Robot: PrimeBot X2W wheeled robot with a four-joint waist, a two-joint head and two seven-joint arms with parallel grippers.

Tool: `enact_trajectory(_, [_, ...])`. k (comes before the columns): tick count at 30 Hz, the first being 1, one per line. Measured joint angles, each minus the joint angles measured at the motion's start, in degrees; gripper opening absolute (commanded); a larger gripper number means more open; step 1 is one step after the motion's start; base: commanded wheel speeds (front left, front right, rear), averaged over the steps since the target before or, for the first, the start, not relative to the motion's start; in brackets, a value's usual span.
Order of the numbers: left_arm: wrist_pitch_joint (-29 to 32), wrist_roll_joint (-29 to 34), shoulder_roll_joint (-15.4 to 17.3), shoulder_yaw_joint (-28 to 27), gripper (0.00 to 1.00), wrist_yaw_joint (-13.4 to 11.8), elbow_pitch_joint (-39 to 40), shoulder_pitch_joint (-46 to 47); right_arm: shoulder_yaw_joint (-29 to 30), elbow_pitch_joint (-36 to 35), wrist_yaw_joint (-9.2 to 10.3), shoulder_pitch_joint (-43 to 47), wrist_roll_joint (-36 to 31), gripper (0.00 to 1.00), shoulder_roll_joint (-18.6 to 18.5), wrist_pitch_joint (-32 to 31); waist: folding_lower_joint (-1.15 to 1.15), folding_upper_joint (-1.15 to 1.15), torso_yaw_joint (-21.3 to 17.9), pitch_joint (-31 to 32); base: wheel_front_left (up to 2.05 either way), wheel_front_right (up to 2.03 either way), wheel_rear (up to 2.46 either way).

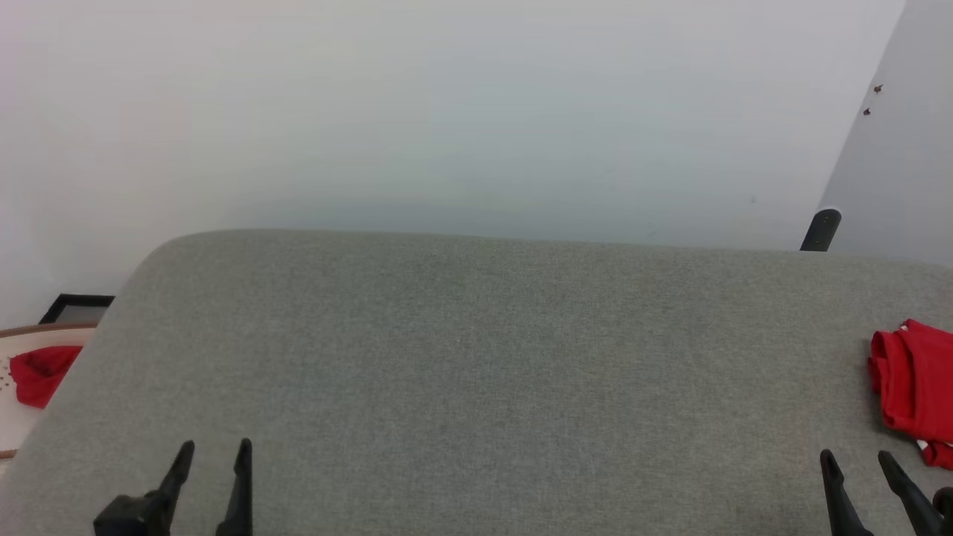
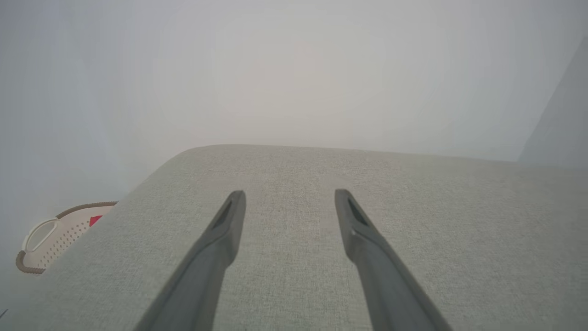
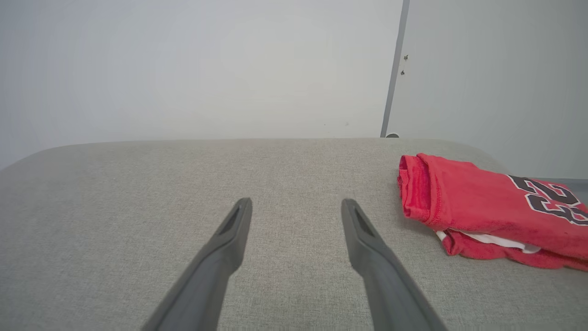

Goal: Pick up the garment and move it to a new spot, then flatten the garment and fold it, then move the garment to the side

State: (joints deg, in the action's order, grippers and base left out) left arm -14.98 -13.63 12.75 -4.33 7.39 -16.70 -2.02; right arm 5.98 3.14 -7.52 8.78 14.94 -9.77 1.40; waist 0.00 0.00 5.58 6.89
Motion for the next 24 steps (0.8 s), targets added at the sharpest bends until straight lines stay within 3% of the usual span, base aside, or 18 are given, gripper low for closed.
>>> enact_trajectory(24, [-0.01,0.09,-0.35,0.10,1.00,0.01,5.01,-2.68,0.91,-3.63,0.00,1.55,-1.35,1.00,2.31,-2.70,0.00,0.00,0.38,-0.05,0.00,0.00,0.00])
